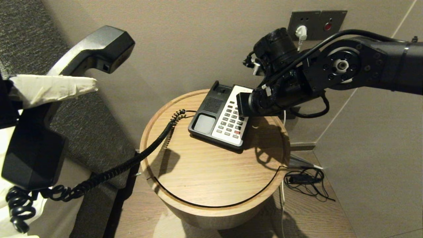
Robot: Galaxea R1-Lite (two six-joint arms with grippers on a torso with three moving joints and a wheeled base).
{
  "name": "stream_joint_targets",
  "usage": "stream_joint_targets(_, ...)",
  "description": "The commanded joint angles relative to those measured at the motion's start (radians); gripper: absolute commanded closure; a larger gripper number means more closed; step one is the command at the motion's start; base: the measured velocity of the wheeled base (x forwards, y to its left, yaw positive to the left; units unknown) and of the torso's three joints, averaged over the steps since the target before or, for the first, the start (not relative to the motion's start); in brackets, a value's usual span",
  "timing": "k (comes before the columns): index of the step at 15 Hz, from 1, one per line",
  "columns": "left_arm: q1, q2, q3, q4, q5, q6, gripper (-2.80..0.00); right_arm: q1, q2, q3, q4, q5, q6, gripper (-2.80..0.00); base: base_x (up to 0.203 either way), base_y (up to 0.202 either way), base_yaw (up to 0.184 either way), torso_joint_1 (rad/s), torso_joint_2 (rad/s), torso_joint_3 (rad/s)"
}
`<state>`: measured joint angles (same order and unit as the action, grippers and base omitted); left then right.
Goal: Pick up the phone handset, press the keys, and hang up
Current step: Dial the number
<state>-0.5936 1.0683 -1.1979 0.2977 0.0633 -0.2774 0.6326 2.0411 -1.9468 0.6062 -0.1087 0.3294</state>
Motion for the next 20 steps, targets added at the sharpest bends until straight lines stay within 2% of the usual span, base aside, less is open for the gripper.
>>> stream_joint_targets(1, 0.0, 0.0, -0.002, 0.001, 0.001, -0.002, 0.0, 0.008, -0.022, -0.001, 0.006, -0.002, 0.002, 0.0, 0.0, 0.0, 0.0, 0.0, 0.0, 0.0)
stream_joint_targets(8, 0.0, -0.005, 0.001, -0.009, 0.001, -0.003, 0.0, 0.091, -0.052, -0.001, 0.006, 0.01, 0.005, 0.0, 0.0, 0.0, 0.0, 0.0, 0.0, 0.0)
stream_joint_targets(20, 0.0, -0.007, 0.012, -0.011, 0.0, -0.004, 0.0, 0.084, 0.007, 0.0, -0.005, 0.0, 0.005, 0.0, 0.0, 0.0, 0.0, 0.0, 0.0, 0.0)
